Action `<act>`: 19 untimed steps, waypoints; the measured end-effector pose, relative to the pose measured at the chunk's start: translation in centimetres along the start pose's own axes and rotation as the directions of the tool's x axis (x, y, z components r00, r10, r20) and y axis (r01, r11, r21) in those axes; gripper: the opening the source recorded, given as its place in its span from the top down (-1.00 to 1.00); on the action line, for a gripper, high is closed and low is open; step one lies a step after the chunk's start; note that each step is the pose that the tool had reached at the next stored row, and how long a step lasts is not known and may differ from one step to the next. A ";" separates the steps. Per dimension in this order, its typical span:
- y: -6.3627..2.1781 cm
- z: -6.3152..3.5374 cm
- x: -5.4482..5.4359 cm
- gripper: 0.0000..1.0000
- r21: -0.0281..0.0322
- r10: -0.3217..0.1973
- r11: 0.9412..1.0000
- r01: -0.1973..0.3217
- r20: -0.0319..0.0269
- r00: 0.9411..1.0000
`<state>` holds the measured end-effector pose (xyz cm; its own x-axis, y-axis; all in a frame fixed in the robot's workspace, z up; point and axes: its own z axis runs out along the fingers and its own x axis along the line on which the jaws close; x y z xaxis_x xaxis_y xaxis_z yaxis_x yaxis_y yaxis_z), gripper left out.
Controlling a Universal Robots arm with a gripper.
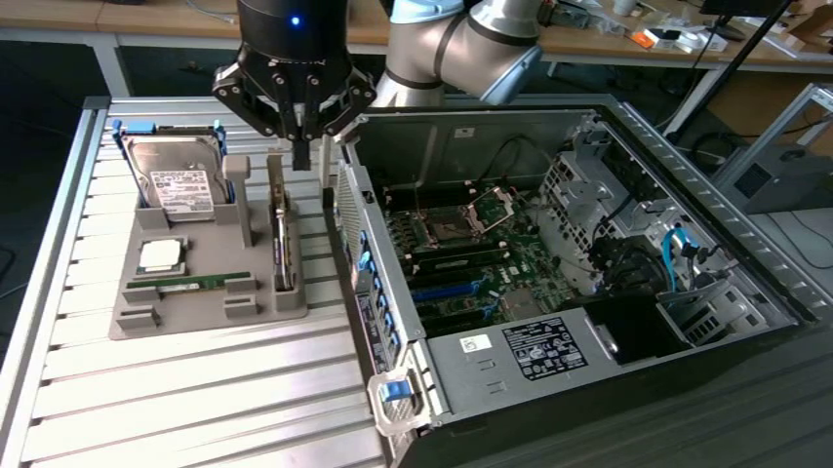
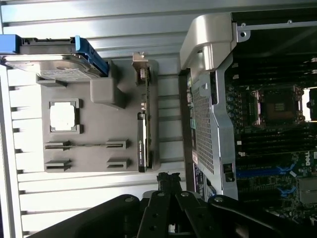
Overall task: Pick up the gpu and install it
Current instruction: 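Reach for the gpu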
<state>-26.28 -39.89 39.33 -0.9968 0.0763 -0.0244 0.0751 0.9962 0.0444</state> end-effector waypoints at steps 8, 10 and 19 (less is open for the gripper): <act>-0.04 -0.02 0.6 0.79 0.000 0.000 1.000 0.000 0.000 1.000; -0.05 -0.02 0.7 0.79 0.000 0.000 1.000 0.000 0.000 1.000; -0.09 -0.03 1.2 0.79 0.000 0.000 1.000 0.000 0.000 1.000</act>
<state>-27.45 -39.89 39.33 -0.9968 0.0762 -0.0244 0.0751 0.9962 0.0444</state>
